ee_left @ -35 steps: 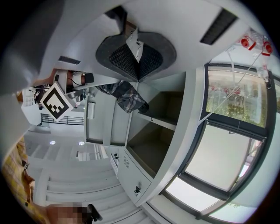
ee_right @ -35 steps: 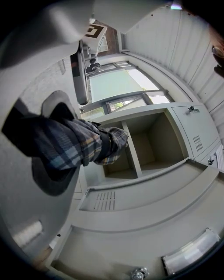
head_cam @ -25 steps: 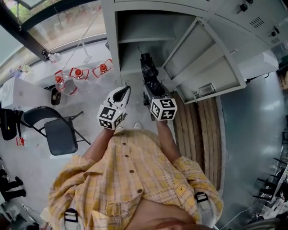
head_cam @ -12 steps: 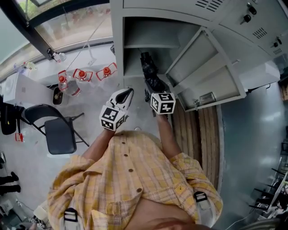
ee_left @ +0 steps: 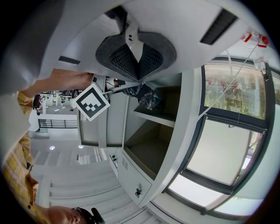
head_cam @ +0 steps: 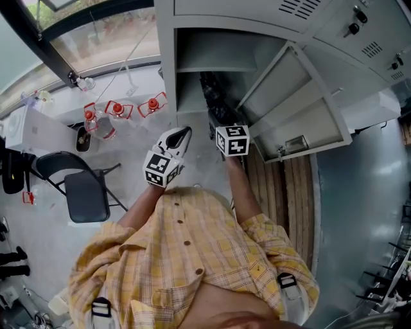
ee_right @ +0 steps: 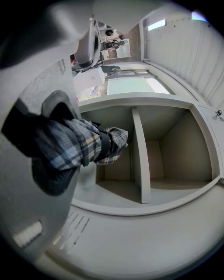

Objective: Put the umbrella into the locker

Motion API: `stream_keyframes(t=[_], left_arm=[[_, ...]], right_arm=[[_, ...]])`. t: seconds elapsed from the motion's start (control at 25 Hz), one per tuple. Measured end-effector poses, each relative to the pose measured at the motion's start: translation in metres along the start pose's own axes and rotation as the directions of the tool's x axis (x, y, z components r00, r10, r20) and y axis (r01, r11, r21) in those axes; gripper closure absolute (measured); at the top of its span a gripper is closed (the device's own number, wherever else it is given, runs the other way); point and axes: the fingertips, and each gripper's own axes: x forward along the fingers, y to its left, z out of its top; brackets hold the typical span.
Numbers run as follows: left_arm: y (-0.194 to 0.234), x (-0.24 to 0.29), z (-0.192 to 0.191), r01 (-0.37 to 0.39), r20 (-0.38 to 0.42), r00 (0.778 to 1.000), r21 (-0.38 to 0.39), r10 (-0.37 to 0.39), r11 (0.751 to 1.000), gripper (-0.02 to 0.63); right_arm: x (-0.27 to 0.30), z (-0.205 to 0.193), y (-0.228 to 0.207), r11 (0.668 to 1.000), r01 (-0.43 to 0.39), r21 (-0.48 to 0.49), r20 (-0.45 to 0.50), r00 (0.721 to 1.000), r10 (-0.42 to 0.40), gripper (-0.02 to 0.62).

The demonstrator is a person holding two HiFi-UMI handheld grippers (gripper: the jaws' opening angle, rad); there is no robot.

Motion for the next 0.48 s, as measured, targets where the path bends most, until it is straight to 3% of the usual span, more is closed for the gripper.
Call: stream_keyframes(t=[0.48], left_arm=[[0.005, 0.005, 0.002, 0.001, -0.001, 1.000, 0.000, -0.001, 1.000, 0.601]], right_arm=[[0.024, 0.012, 0.000, 0.994, -0.021, -0.106, -0.032, 0.999, 0.017, 0.401]])
